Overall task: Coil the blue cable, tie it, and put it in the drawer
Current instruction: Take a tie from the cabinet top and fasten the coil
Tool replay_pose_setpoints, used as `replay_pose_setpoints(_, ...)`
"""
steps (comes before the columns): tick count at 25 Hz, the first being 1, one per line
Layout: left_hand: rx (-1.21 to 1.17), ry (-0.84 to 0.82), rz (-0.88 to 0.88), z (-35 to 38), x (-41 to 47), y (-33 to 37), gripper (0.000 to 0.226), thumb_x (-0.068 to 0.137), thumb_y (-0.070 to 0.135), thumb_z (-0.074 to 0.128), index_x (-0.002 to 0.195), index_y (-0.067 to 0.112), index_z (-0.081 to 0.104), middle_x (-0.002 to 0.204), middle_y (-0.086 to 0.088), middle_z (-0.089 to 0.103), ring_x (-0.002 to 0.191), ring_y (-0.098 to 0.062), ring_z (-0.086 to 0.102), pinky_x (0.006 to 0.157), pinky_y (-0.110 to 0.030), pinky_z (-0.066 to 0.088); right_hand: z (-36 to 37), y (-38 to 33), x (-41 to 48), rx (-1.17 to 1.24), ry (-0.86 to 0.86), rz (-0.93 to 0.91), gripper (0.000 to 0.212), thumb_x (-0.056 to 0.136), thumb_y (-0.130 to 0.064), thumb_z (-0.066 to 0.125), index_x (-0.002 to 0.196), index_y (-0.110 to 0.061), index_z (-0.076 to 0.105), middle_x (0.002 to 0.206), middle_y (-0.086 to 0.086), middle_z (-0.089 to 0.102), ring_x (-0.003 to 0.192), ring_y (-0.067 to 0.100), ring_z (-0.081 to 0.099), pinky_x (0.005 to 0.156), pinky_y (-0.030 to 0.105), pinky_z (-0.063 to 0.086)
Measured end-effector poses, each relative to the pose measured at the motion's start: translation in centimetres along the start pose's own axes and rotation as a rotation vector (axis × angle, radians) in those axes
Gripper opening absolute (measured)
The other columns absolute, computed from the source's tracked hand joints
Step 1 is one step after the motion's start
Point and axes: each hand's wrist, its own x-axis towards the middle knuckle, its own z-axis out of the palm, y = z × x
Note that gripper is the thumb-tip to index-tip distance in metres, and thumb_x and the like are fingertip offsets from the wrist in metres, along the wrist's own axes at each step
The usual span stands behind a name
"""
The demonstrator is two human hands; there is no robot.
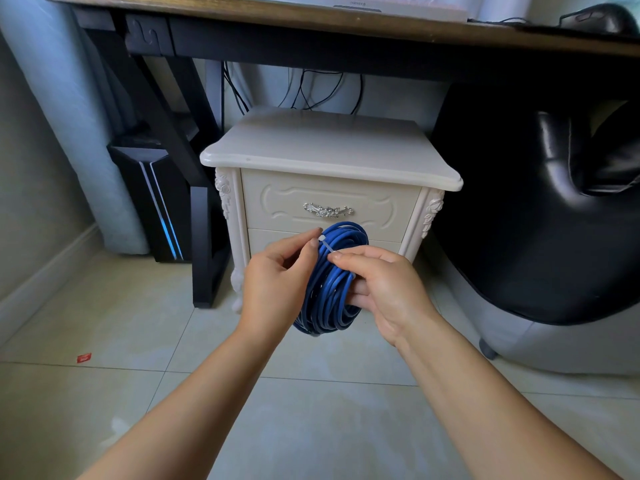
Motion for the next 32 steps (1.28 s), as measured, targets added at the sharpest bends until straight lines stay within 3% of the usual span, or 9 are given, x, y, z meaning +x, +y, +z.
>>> replay_pose_setpoints(8, 0.019, -0.005, 0.019, -0.2, 0.2, -0.3, 0.020, 0.095, 0.017, 0.061, 0.102, 0.030, 0.075, 0.106, 0.012, 0.074, 0.106, 0.000, 0.065, 0.099, -0.035, 0.051, 0.2, 0.0, -0.1, -0.005, 0.003, 0.014, 0.004, 0.086, -0.007, 0.071, 0.088, -0.006, 0.074, 0.092, 0.016, 0.076, 0.082, 0.029, 0.073, 0.078, 0.039, 0.060)
replay_pose_setpoints(12, 0.126, -0.022, 0.110, -0.1, -0.1, -0.8, 0.019, 0.093, 0.021, 0.064, 0.108, 0.024, 0.075, 0.109, 0.017, 0.072, 0.112, 0.001, 0.062, 0.101, -0.033, 0.049, 0.2, 0.0, -0.1, -0.011, 0.011, 0.017, 0.006, 0.086, -0.008, 0.071, 0.091, -0.005, 0.073, 0.091, 0.017, 0.075, 0.077, 0.026, 0.072, 0.075, 0.038, 0.059)
replay_pose_setpoints(19, 0.416, -0.066, 0.276, 0.9, -1.6, -1.4, 0.056, 0.067, 0.043, 0.077, 0.120, 0.034, 0.059, 0.112, 0.027, 0.061, 0.107, 0.007, 0.057, 0.090, -0.017, 0.048, 0.2, 0.0, -0.2, 0.040, 0.058, 0.029, 0.003, 0.087, -0.007, 0.070, 0.088, -0.006, 0.072, 0.080, 0.011, 0.074, 0.070, 0.021, 0.070, 0.070, 0.035, 0.058)
replay_pose_setpoints(22, 0.460, 0.015, 0.250, 1.5, -1.9, -1.3, 0.051, 0.071, 0.041, 0.079, 0.116, 0.037, 0.055, 0.110, 0.026, 0.062, 0.102, 0.004, 0.060, 0.084, -0.030, 0.054, 0.6, 0.3, -0.5, 0.006, 0.060, 0.020, 0.004, 0.087, -0.011, 0.069, 0.087, -0.009, 0.073, 0.086, 0.013, 0.076, 0.082, 0.029, 0.072, 0.081, 0.043, 0.058)
replay_pose_setpoints(25, 0.431, 0.029, 0.261, 1.5, -1.8, -1.3, 0.045, 0.073, 0.038, 0.079, 0.111, 0.038, 0.056, 0.107, 0.026, 0.064, 0.097, 0.003, 0.062, 0.080, -0.031, 0.055, 0.9, 0.4, -0.6, -0.015, 0.065, 0.004, 0.004, 0.089, -0.014, 0.067, 0.089, -0.012, 0.071, 0.096, 0.017, 0.075, 0.095, 0.035, 0.071, 0.091, 0.052, 0.055)
replay_pose_setpoints(28, 0.411, 0.033, 0.292, 1.1, -1.4, -1.5, 0.046, 0.072, 0.036, 0.081, 0.112, 0.034, 0.060, 0.109, 0.026, 0.064, 0.100, 0.004, 0.061, 0.083, -0.025, 0.053, 0.9, 0.0, -0.3, 0.101, 0.040, 0.052, 0.012, 0.096, -0.016, 0.058, 0.108, -0.013, 0.058, 0.108, 0.020, 0.071, 0.089, 0.032, 0.072, 0.084, 0.049, 0.057)
replay_pose_setpoints(32, 0.382, 0.026, 0.346, 0.7, -0.9, -1.8, 0.047, 0.072, 0.028, 0.084, 0.115, 0.027, 0.065, 0.114, 0.024, 0.064, 0.106, 0.007, 0.060, 0.091, -0.014, 0.047, 1.0, -0.3, -0.2, 0.155, -0.002, 0.074, 0.018, 0.099, -0.018, 0.056, 0.115, -0.011, 0.051, 0.111, 0.023, 0.070, 0.084, 0.030, 0.071, 0.075, 0.043, 0.058)
